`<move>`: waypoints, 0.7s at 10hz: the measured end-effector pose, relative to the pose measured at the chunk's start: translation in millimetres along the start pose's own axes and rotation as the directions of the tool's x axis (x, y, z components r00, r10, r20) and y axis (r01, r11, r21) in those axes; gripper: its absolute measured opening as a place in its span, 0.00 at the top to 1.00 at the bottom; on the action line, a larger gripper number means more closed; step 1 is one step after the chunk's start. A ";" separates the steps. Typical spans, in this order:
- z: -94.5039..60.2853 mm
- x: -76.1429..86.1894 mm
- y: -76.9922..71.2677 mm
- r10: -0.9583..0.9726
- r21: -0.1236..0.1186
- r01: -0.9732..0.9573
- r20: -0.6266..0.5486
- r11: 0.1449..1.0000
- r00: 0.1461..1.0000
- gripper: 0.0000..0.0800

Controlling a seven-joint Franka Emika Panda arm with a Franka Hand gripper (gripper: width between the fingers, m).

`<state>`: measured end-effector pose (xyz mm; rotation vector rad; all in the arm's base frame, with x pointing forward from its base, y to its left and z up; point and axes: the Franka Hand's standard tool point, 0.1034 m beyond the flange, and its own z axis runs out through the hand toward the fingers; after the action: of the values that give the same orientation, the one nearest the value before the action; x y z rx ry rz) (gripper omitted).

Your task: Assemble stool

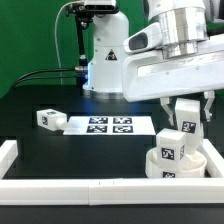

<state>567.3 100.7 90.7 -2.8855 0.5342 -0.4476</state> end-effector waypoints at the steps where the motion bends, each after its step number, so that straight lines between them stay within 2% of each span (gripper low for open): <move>1: 2.6 -0.7 -2.1 0.000 0.000 0.000 0.002 1.000 1.000 0.60; 7: 8.4 -2.4 -3.0 -0.011 -0.005 0.011 -0.030 1.000 0.999 0.60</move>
Offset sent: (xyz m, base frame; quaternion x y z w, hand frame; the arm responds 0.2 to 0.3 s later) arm -0.0030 0.0027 -0.0090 -0.0033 0.0101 0.0028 0.9999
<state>568.8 105.3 82.9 -2.8924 0.5246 -0.4923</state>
